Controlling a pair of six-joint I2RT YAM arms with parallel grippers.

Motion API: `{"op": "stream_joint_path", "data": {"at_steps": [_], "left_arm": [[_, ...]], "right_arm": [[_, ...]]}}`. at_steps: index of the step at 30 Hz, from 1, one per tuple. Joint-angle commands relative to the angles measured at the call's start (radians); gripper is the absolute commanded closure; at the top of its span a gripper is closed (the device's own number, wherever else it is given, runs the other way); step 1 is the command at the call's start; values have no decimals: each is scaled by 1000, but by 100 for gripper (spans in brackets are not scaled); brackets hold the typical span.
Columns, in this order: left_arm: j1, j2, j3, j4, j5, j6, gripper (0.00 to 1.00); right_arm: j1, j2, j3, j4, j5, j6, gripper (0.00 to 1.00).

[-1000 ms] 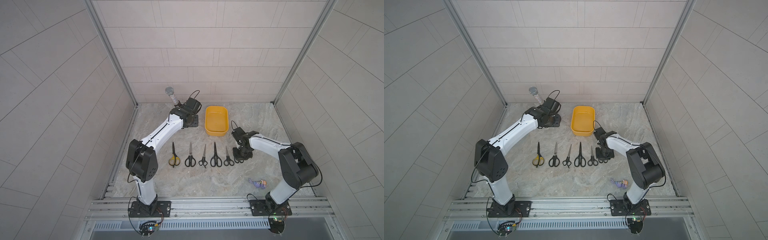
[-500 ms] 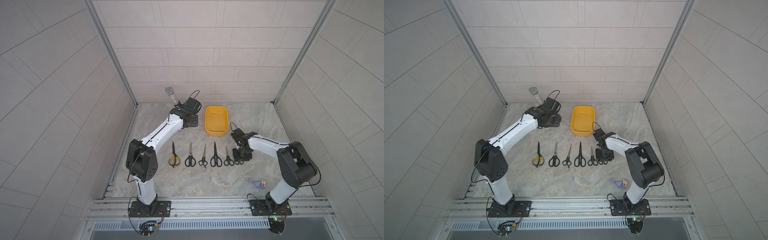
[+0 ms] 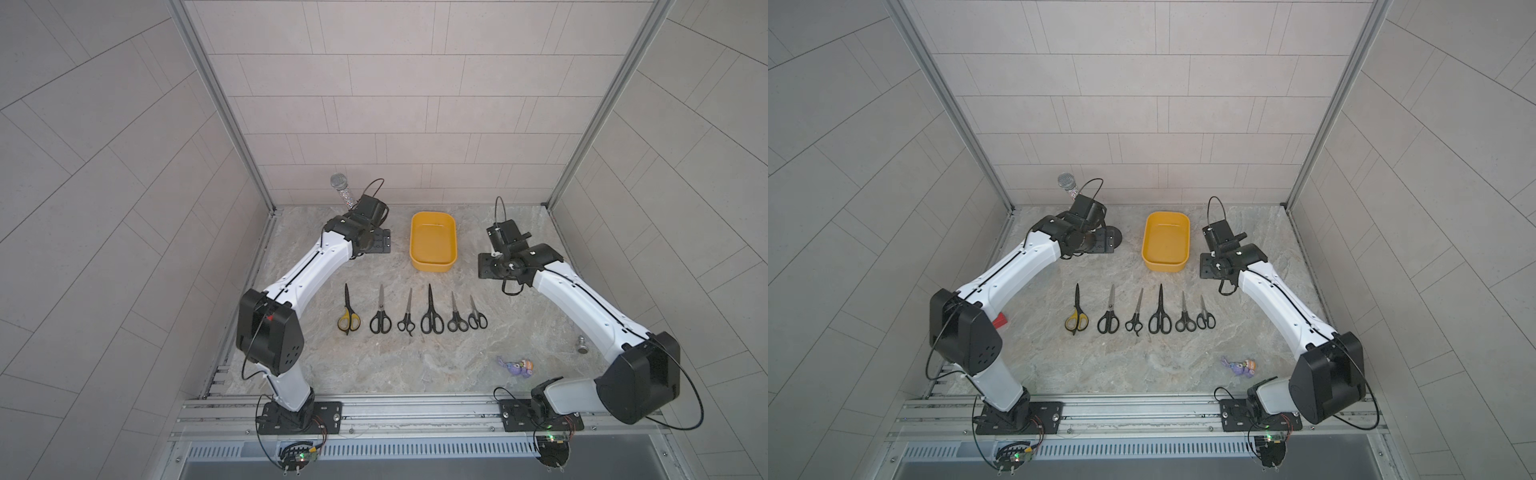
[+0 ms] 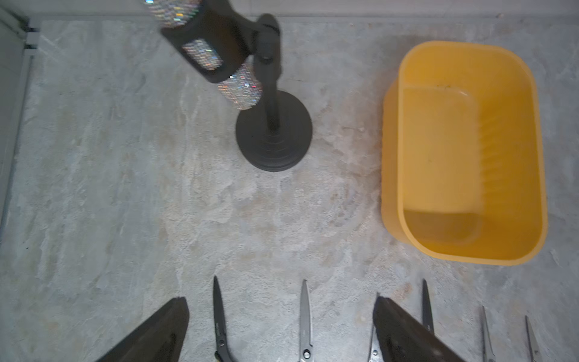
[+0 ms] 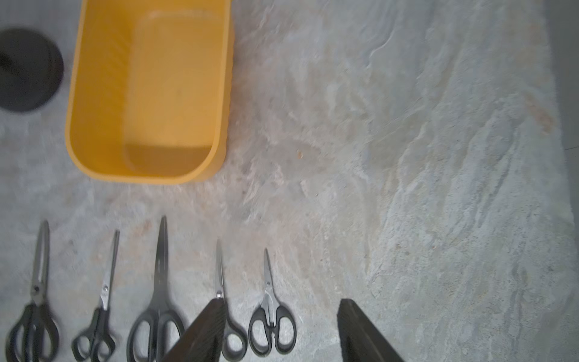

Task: Take the scissors out of the storage box
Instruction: Reset both arms

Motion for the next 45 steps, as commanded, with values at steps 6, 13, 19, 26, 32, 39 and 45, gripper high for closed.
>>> {"op": "stream_joint_path", "data": {"at_steps": [6, 13, 19, 26, 32, 39, 45], "left_arm": [[195, -214, -261, 177, -140, 143, 0], [244, -332, -647, 631, -268, 364, 0], [367, -292, -774, 781, -125, 341, 0], [397, -203, -902, 1084, -76, 371, 0], [401, -169, -951, 1208, -11, 318, 0], [400, -152, -1072, 1451, 76, 354, 0], [392, -128, -1131, 1568, 96, 374, 0]], "right_arm": [[-237, -69, -226, 438, 199, 59, 26], [-254, -75, -524, 897, 301, -158, 0], [-325, -23, -628, 1025, 270, -232, 0], [-331, 42, -750, 1281, 210, -238, 0], [-308, 98, -821, 1509, 115, -277, 0], [-256, 187, -867, 1673, 130, -340, 0], [-237, 194, -866, 1684, 158, -349, 0]]}}
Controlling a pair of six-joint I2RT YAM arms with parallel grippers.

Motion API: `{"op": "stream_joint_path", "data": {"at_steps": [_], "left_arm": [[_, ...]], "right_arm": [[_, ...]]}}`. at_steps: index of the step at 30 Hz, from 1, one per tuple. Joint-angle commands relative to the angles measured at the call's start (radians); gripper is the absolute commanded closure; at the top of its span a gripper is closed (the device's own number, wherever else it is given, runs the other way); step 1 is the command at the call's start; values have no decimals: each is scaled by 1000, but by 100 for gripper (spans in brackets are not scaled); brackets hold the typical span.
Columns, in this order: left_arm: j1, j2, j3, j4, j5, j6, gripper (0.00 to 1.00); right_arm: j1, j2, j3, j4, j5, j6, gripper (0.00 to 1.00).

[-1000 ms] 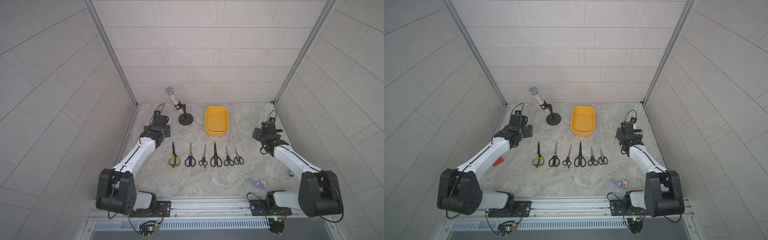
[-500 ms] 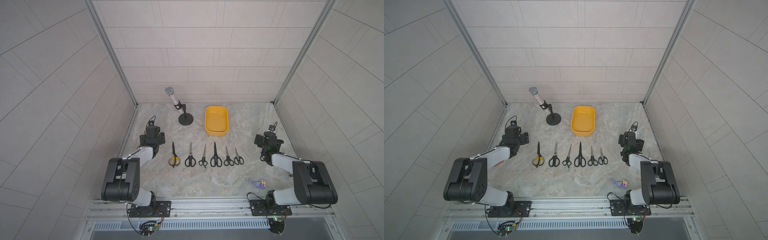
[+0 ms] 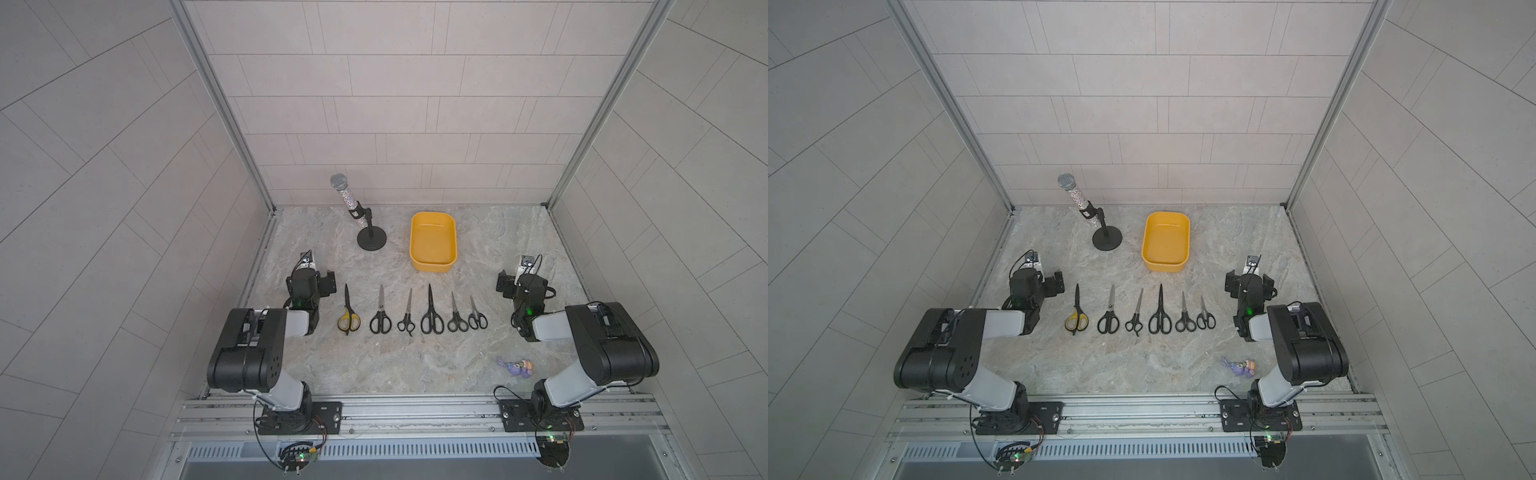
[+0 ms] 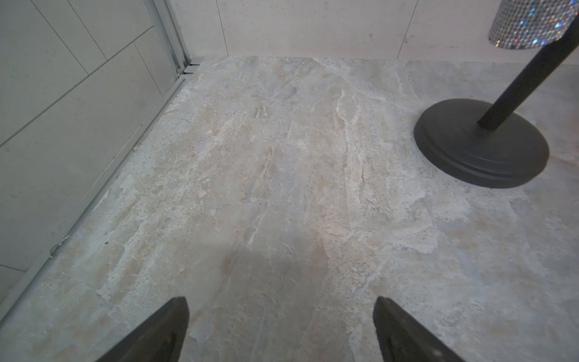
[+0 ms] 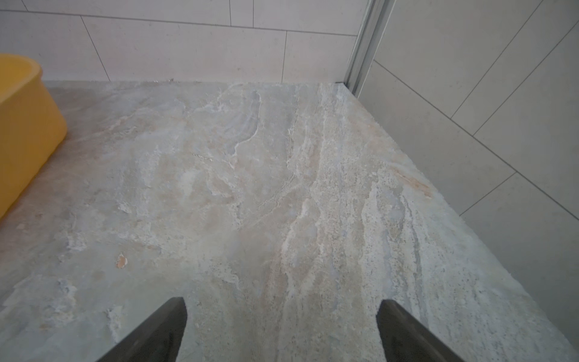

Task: Take the scissors out of the storage box
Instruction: Reset both arms

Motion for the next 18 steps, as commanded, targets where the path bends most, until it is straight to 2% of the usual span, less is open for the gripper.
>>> {"op": "stream_joint_path", "data": {"at_steps": [1, 7, 18], "left_arm": [[0, -16, 10, 45, 27, 16, 0], [-1, 10, -20, 147, 29, 19, 0], [0, 16, -12, 134, 58, 30, 0]], "right_arm": [[8, -8, 5, 21, 23, -15, 0], [7, 5, -2, 61, 25, -22, 0], [8, 2, -2, 52, 25, -18, 0]]}}
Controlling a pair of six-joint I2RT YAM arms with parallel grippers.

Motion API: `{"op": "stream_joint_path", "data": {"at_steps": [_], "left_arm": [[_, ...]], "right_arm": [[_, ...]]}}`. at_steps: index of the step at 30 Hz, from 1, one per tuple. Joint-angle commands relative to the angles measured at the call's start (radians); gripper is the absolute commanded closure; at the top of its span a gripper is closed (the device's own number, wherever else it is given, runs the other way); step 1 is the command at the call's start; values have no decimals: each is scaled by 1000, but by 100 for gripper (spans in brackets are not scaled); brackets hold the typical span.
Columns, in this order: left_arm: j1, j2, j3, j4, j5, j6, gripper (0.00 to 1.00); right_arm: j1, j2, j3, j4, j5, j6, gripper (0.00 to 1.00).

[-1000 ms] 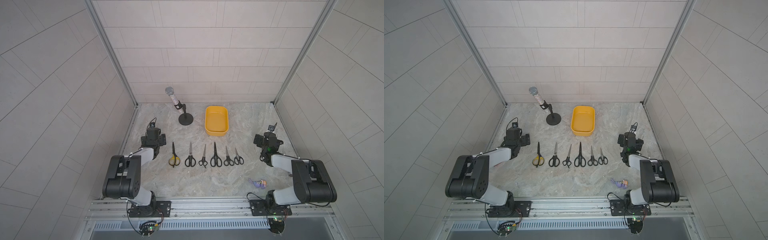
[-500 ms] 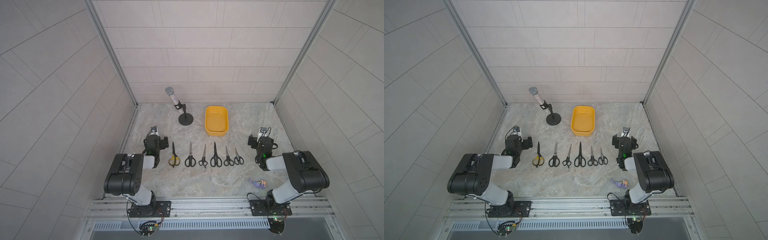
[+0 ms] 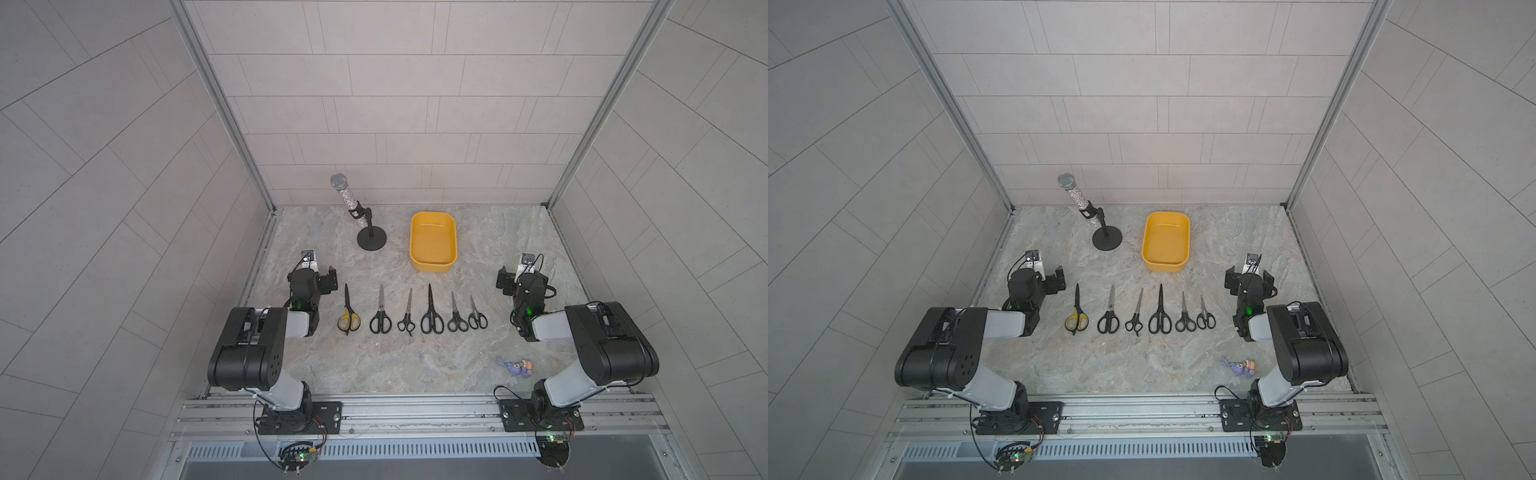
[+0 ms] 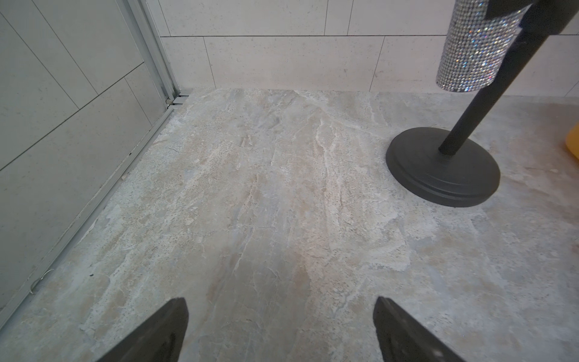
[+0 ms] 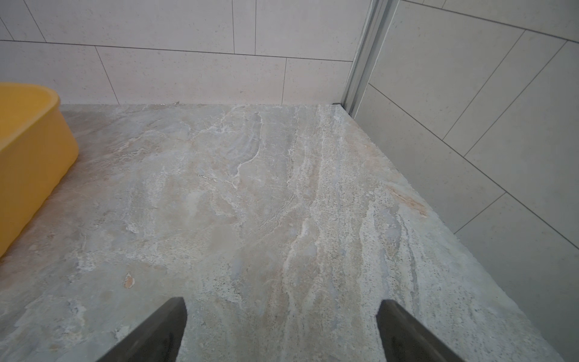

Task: Take the scissors out of the storage box
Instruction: Reset both arms

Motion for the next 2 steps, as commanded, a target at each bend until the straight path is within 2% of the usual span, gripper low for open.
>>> {"op": "stream_joint_path", "data": {"at_steps": [1, 2], "left_arm": [[-1, 9, -9, 28, 13, 14, 0], [-1, 1, -14, 29, 13, 14, 0]], "right_arm": [[5, -1, -1, 7, 17, -8, 0], [5, 0, -1, 7, 17, -8, 0]]}}
